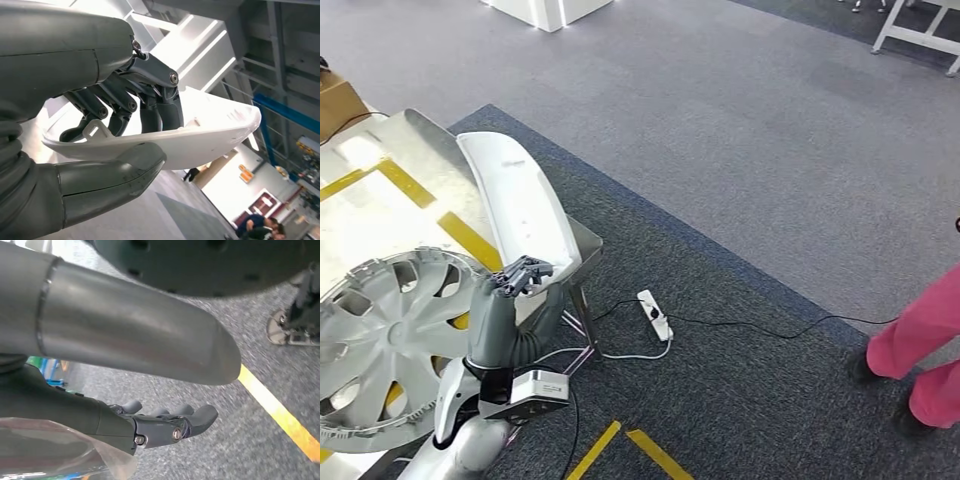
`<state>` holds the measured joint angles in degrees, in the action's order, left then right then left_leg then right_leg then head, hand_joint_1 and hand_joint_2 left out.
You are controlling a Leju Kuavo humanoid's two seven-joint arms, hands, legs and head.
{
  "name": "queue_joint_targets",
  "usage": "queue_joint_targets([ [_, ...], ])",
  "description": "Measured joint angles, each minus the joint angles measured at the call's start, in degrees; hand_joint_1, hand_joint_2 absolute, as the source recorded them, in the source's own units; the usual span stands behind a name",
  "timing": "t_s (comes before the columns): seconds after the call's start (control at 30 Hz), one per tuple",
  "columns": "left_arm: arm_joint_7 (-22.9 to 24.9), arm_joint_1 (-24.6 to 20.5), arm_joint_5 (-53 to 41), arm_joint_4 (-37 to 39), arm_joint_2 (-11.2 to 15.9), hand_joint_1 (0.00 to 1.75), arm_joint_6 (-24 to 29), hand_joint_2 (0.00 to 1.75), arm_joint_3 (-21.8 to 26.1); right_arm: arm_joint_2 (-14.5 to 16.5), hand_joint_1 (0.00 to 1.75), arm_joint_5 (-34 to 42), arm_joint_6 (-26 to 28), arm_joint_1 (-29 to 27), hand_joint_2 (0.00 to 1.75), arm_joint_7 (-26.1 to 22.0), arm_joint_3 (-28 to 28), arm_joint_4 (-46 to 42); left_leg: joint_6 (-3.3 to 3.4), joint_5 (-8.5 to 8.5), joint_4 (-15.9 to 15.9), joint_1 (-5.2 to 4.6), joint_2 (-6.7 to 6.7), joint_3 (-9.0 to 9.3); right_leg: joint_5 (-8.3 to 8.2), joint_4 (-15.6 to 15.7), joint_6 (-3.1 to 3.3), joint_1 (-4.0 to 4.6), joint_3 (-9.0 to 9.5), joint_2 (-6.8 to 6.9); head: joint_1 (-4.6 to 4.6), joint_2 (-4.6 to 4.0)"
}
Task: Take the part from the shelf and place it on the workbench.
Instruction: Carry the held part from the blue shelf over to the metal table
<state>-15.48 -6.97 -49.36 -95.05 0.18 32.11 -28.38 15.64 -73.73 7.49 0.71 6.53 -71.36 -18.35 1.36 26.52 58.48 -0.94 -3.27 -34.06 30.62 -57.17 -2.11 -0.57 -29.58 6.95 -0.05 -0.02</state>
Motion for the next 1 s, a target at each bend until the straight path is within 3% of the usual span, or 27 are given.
queue_joint_targets([
  [0.03, 0.04, -0.04, -0.02, -0.09, 0.0, 1.75, -0.04, 1.75, 0.04, -0.06, 0.0, 0.07, 0.1, 0.16, 0.0, -0.07, -0.01, 0.21, 0.31, -0.11, -0.29, 0.16, 0.7, 0.13, 0.44, -0.31, -0.35, -0.08, -0.03, -0.55, 0.07, 0.0],
  [0.1, 0.05, -0.31, -0.02, -0.19, -0.16, 1.75, -0.11, 1.75, 0.05, -0.25, 0.0, 0.19, 0.34, 0.33, 0.0, -0.33, -0.01, 0.63, 0.95, -0.39, -0.78, 0.57, 1.98, 0.44, 2.68, -4.08, -0.85, -0.29, -1.78, -3.57, 0.37, 0.0],
  [0.13, 0.02, -0.46, 0.01, -0.2, -0.27, 1.75, -0.14, 1.75, 0.05, -0.39, 0.0, 0.25, 0.41, 0.34, 0.0, -0.45, -0.02, 0.85, 1.13, -0.4, -0.8, 0.6, 2.61, 0.45, 4.33, -7.8, -0.97, -0.33, -3.59, -5.33, 0.55, 0.0],
  [0.17, -0.03, -0.54, 0.04, -0.19, -0.37, 1.75, -0.18, 1.75, 0.05, -0.52, 0.0, 0.32, 0.47, 0.3, 0.0, -0.54, -0.02, 1.06, 1.29, -0.39, -0.78, 0.62, 3.3, 0.44, 5.88, -11.93, -1.03, -0.35, -5.83, -6.26, 0.66, 0.0],
  [0.2, -0.09, -0.52, 0.08, -0.17, -0.43, 1.75, -0.21, 1.75, 0.05, -0.67, 0.0, 0.37, 0.51, 0.25, 0.0, -0.58, -0.03, 1.22, 1.33, -0.37, -0.76, 0.61, 4.04, 0.47, 6.71, -15.29, -1.07, -0.35, -7.89, -6.63, 0.7, 0.0],
  [0.23, -0.14, -0.49, 0.1, -0.17, -0.45, 1.75, -0.25, 1.75, 0.05, -0.8, 0.0, 0.43, 0.56, 0.18, 0.0, -0.57, -0.05, 1.37, 1.35, -0.34, -0.73, 0.61, 4.83, 0.51, 6.45, -16.92, -1.06, -0.34, -9.26, -6.79, 0.71, 0.0],
  [0.27, -0.21, -0.46, 0.13, -0.16, -0.45, 1.75, -0.26, 1.75, 0.04, -0.92, 0.0, 0.48, 0.6, 0.15, 0.0, -0.57, -0.06, 1.48, 1.32, -0.3, -0.68, 0.62, 5.64, 0.57, 5.02, -16.26, -1.04, -0.34, -9.58, -6.88, 0.71, 0.0],
  [0.3, -0.27, -0.46, 0.14, -0.16, -0.47, 1.75, -0.27, 1.75, 0.04, -1.04, 0.0, 0.5, 0.65, 0.16, 0.0, -0.57, -0.07, 1.57, 1.23, -0.23, -0.6, 0.66, 6.45, 0.63, 2.73, -13.63, -0.98, -0.38, -8.93, -7.12, 0.71, 0.0],
  [0.37, -0.43, -0.51, 0.14, -0.16, -0.51, 1.75, -0.27, 1.75, 0.05, -1.22, 0.0, 0.51, 0.69, 0.22, 0.0, -0.61, -0.07, 1.78, 0.8, 0.05, -0.21, 0.7, 7.86, 0.57, -1.5, -6.18, -0.88, -0.66, -6.21, -9.34, 0.73, 0.0],
  [0.43, -0.57, -0.63, 0.15, -0.16, -0.55, 1.75, -0.25, 1.75, 0.05, -1.3, 0.0, 0.51, 0.74, 0.27, 0.0, -0.8, -0.07, 2.05, 0.21, 0.23, 0.3, 0.73, 9.02, 0.09, -2.57, -1.99, -0.61, -0.95, -4.24, -11.67, 0.71, 0.0],
  [0.47, -0.63, -0.65, 0.19, -0.16, -0.55, 1.75, -0.25, 1.75, 0.05, -1.31, 0.0, 0.49, 0.77, 0.28, 0.0, -0.88, -0.07, 2.17, -0.13, 0.19, 0.42, 0.79, 9.61, -0.17, -2.27, -1.55, -0.35, -0.93, -3.88, -12.03, 0.71, 0.0],
  [0.5, -0.68, -0.64, 0.24, -0.16, -0.55, 1.75, -0.24, 1.75, 0.07, -1.31, 0.0, 0.47, 0.8, 0.27, 0.0, -0.96, -0.08, 2.23, -0.44, 0.12, 0.46, 0.94, 10.21, -0.37, -2.22, -1.38, -0.02, -0.92, -3.66, -11.47, 0.69, 0.0],
  [0.57, -0.73, -0.59, 0.35, -0.16, -0.54, 1.75, -0.2, 1.75, 0.12, -1.37, 0.0, 0.44, 0.82, 0.26, 0.0, -1.01, -0.09, 2.29, -1.08, 0.75, 1.38, 0.95, 9.0, -0.81, -2.26, -1.19, 0.71, -0.91, -3.37, -10.08, 0.52, 0.0],
  [0.6, -0.73, -0.64, 0.38, -0.17, -0.54, 1.75, -0.17, 1.75, 0.13, -1.39, 0.0, 0.43, 0.82, 0.23, 0.0, -1.04, -0.09, 2.32, -1.37, 1.84, 3.13, 0.89, 7.55, -1.56, -2.24, -1.07, 1.05, -0.96, -3.19, -9.3, 0.33, 0.0],
  [0.67, -0.74, -0.69, 0.39, -0.17, -0.55, 1.75, -0.12, 1.75, 0.13, -1.43, 0.0, 0.42, 0.81, 0.16, 0.0, -1.09, -0.09, 2.37, -1.83, 5.24, 9.79, 0.95, 4.69, -4.6, -2.01, -1.02, 1.56, -0.77, -2.96, -7.65, -0.04, 0.0],
  [0.73, -0.74, -0.59, 0.43, -0.15, -0.52, 1.75, -0.11, 1.75, 0.12, -1.46, 0.0, 0.38, 0.8, 0.11, 0.0, -1.08, -0.09, 2.43, -2.05, 7.19, 15.63, 1.15, 4.01, -7.39, -1.77, -1.03, 1.78, -0.61, -2.8, -5.86, -0.05, 0.0],
  [0.77, -0.74, -0.52, 0.46, -0.15, -0.5, 1.75, -0.11, 1.75, 0.12, -1.47, 0.0, 0.32, 0.79, 0.11, 0.0, -1.07, -0.09, 2.45, -2.05, 6.68, 15.93, 1.19, 3.91, -7.52, -1.65, -1.03, 1.8, -0.56, -2.7, -5.03, -0.06, 0.0],
  [0.83, -0.74, -0.42, 0.51, -0.15, -0.48, 1.75, -0.13, 1.75, 0.12, -1.48, 0.0, 0.15, 0.74, 0.18, 0.0, -1.01, -0.09, 2.53, -1.68, 3.18, 10.37, 1.1, 3.07, -4.62, -1.37, -1.03, 1.67, -0.46, -2.28, -3.56, -0.06, 0.0],
  [0.9, -0.74, -0.43, 0.43, -0.16, -0.5, 1.75, -0.16, 1.75, 0.11, -1.48, 0.0, -0.04, 0.69, 0.24, 0.0, -0.93, -0.09, 2.65, -0.97, 0.77, 3.3, 0.5, 0.58, -0.97, -1.0, -1.06, 1.27, -0.19, -1.85, -2.33, -0.03, 0.0],
  [0.97, -0.73, -0.38, 0.31, -0.16, -0.51, 1.75, -0.21, 1.75, 0.11, -1.48, 0.0, -0.22, 0.73, 0.3, 0.0, -0.92, -0.09, 2.75, -0.39, 0.69, 0.7, -0.06, -0.61, 0.11, -0.76, -1.02, 0.73, 0.04, -1.64, -1.18, 0.03, 0.0],
  [1.0, -0.69, -0.27, 0.26, -0.16, -0.5, 1.75, -0.24, 1.75, 0.13, -1.48, 0.0, -0.31, 0.78, 0.37, 0.0, -0.92, -0.08, 2.78, -0.16, 0.65, 0.54, -0.1, -0.07, -0.01, -0.69, -0.94, 0.48, 0.07, -1.52, -0.59, 0.02, 0.0],
])
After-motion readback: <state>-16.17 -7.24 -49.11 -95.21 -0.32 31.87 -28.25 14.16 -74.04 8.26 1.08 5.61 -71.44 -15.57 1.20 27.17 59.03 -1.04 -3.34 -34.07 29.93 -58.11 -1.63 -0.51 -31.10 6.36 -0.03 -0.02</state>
